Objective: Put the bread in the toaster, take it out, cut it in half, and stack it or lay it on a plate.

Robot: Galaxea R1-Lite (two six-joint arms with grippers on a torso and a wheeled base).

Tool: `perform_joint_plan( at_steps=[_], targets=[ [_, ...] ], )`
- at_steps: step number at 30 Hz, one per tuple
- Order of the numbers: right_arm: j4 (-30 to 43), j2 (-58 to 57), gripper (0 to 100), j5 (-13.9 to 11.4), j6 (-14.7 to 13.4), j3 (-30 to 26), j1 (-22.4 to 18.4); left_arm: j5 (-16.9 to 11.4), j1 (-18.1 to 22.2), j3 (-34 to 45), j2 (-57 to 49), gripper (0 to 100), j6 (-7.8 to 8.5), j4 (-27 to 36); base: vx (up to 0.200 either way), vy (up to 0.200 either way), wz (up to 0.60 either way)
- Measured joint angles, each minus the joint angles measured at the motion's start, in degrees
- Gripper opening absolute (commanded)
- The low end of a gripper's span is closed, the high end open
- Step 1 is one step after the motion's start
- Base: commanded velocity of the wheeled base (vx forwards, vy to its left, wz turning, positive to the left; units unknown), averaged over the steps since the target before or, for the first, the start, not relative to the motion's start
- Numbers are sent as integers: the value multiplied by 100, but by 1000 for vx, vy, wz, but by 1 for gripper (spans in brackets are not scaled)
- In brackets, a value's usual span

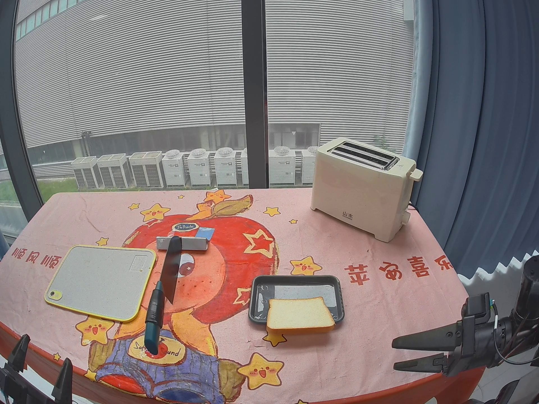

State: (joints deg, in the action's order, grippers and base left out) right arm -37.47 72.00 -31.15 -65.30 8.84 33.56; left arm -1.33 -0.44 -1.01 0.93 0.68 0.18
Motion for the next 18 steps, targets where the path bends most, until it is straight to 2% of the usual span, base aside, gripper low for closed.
perform_joint_plan(
  at_steps=[7, 18],
  targets=[
    [-122, 302, 100, 4, 6, 102, 227, 2, -2, 0, 0, 100, 2, 0, 0, 0, 0],
    [-174, 663, 100, 4, 9, 317, 277, 0, -5, 0, 0, 100, 2, 0, 0, 0, 0]
  ],
)
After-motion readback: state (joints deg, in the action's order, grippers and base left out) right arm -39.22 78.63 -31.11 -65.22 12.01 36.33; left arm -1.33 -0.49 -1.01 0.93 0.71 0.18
